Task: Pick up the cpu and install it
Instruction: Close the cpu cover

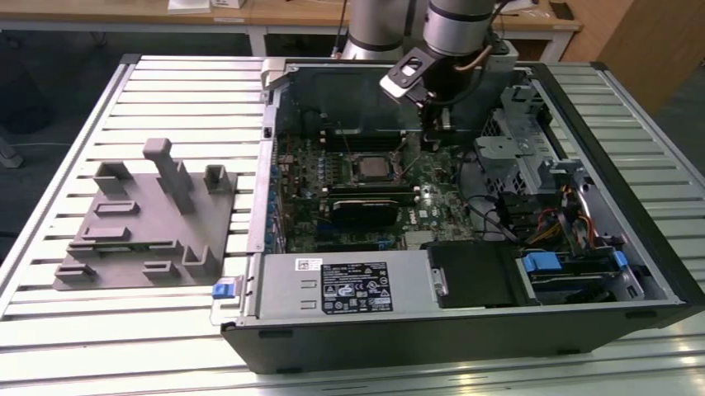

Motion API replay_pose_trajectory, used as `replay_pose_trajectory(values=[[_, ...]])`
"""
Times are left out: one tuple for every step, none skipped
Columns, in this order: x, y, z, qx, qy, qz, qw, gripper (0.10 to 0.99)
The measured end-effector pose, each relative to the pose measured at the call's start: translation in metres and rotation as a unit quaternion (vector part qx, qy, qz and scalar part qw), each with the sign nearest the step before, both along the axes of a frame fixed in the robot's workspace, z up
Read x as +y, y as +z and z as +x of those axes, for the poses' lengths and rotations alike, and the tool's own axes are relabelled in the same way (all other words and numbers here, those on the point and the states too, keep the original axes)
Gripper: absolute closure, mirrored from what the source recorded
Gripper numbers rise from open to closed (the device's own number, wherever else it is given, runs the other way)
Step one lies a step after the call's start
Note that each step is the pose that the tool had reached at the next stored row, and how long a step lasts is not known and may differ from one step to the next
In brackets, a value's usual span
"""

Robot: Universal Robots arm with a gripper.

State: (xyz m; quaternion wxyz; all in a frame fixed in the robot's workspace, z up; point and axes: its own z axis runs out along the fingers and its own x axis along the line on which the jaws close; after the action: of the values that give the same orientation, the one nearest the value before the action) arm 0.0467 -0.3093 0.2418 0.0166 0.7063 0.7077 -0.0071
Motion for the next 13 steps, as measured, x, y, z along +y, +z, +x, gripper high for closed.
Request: replay_pose_trajectory(values=[[0.0000, 0.0000, -0.0004, 0.0000, 0.000, 0.0000, 1.0000, 0.980], [0.0000, 0.0000, -0.0008, 0.0000, 0.000, 0.0000, 1.0000, 0.980], [0.0000, 0.0000, -0.0012, 0.0000, 0.000, 0.0000, 1.0000, 0.980], [0.0000, 0.0000, -0.0017, 0.0000, 0.000, 0.0000, 1.0000, 0.980], [0.0000, 0.0000, -0.0021, 0.0000, 0.000, 0.0000, 1.0000, 0.980], [0.0000, 0.0000, -0.0026, 0.0000, 0.000, 0.0000, 1.0000, 0.980], [0.0000, 0.0000, -0.0031, 0.0000, 0.000, 0.0000, 1.0000, 0.980], [0.0000, 0.0000, -0.0037, 0.0000, 0.000, 0.0000, 1.0000, 0.980], [0.0000, 0.0000, -0.0040, 0.0000, 0.000, 0.0000, 1.0000, 0.980], [0.0000, 0.0000, -0.0043, 0.0000, 0.000, 0.0000, 1.0000, 0.980], [0.0000, 0.0000, -0.0049, 0.0000, 0.000, 0.0000, 1.0000, 0.980], [0.0000, 0.0000, -0.0057, 0.0000, 0.000, -0.0001, 1.0000, 0.980], [0.0000, 0.0000, -0.0065, 0.0000, 0.000, -0.0001, 1.0000, 0.980]])
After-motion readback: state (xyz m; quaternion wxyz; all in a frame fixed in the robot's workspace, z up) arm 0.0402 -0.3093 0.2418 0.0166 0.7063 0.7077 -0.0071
